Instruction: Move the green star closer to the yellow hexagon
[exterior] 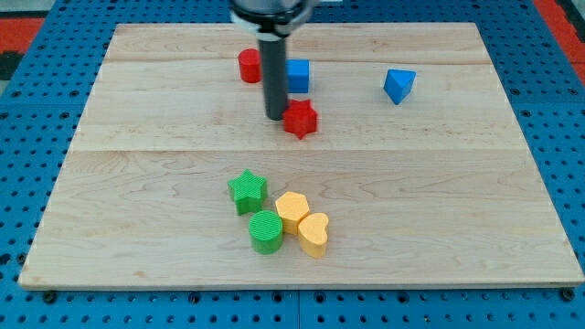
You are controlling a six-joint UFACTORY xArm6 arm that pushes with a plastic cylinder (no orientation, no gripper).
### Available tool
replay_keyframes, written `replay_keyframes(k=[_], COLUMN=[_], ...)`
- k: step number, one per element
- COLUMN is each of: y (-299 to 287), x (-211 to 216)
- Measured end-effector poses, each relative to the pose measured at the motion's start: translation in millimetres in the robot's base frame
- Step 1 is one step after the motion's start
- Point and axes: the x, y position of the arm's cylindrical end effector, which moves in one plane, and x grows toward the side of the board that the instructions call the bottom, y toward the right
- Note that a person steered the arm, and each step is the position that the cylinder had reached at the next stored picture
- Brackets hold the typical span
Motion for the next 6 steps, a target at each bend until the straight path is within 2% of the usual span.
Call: replay_keyframes(k=[2, 3, 4, 5, 6], y=[24.0, -16.5, -86.3, -173.7, -142.2], x=[24.4, 32.9, 69.0, 130.7, 138.6])
